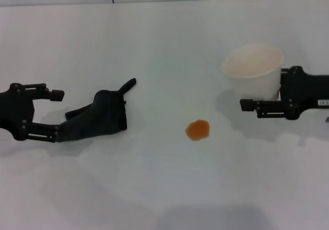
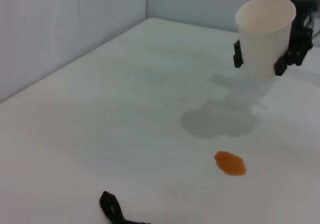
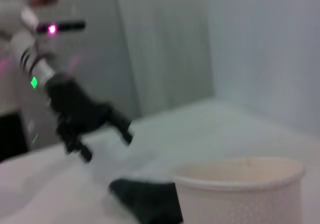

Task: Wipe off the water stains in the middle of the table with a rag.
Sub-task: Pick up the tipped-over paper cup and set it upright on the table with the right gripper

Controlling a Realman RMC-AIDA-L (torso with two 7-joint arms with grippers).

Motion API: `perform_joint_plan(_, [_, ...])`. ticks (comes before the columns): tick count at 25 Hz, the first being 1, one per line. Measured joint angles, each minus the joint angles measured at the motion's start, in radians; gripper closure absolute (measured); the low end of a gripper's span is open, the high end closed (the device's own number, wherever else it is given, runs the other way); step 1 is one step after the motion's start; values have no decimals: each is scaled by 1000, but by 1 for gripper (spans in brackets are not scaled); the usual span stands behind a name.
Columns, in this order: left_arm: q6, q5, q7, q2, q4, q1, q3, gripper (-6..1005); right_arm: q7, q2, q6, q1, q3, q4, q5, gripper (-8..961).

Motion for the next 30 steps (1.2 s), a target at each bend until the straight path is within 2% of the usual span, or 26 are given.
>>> perform_joint_plan(6, [-1, -1, -2, 7, 3, 0, 1, 139, -375, 5, 74, 1, 46, 334, 147, 270])
perform_joint_plan(8, [-1, -1, -1, 8, 3, 0, 0, 139, -559, 11, 105, 1, 47, 489, 265, 270])
perform_joint_plan(9, [-2, -2, 0, 8, 3, -1, 0, 139, -559, 11, 105, 1, 47, 489, 265, 271])
perform_joint_plan(13, [-6, -3, 3, 8, 3, -2, 0, 139, -750, 14, 120, 2, 48, 651, 389, 271])
perform_joint_plan(19, [-12, -3, 6, 8, 3, -3, 2, 140, -843, 18, 173, 3, 50, 734, 424, 271])
perform_joint_plan(30, [-11, 1, 11, 3, 12, -11, 8, 141, -925, 19, 212, 1, 54, 809, 459, 265])
